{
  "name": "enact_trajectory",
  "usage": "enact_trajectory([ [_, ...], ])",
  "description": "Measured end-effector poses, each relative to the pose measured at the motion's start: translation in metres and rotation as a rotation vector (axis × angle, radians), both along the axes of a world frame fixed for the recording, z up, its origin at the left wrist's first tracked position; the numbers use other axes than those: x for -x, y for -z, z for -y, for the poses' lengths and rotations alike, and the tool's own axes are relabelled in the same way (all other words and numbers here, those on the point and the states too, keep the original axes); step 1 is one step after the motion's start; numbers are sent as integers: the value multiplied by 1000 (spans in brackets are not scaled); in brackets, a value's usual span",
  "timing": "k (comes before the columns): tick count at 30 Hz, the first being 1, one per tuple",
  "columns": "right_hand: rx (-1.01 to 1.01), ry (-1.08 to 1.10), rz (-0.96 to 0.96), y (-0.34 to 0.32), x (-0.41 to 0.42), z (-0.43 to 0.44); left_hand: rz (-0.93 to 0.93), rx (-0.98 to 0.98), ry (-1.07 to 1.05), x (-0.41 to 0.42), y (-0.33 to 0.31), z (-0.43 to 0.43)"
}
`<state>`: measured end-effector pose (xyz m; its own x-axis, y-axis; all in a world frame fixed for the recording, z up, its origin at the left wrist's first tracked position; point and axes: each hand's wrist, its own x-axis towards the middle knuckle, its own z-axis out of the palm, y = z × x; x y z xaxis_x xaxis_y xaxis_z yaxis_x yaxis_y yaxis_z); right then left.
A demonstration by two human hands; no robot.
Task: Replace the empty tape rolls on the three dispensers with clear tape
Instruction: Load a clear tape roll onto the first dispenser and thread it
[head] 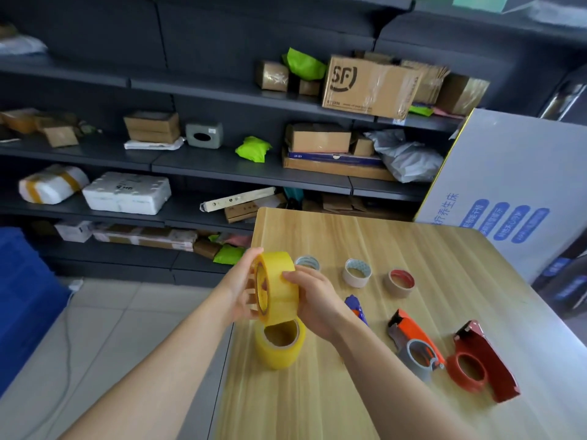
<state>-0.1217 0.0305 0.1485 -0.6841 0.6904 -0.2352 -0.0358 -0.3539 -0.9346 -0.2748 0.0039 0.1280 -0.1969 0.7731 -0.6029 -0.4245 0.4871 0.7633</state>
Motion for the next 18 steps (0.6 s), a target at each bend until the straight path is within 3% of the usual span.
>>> enact_trajectory([
  [6,-61,-85,-55,-11,-22,-16,45,58,-17,-28,-8,-8],
  [13,-41,-5,-23,-23,-73,-43,-68,-221,-126,-99,-19,-24],
  [18,-50,-55,-34,-29,-116,-62,-67,-187,-142,-138,-26,-39],
])
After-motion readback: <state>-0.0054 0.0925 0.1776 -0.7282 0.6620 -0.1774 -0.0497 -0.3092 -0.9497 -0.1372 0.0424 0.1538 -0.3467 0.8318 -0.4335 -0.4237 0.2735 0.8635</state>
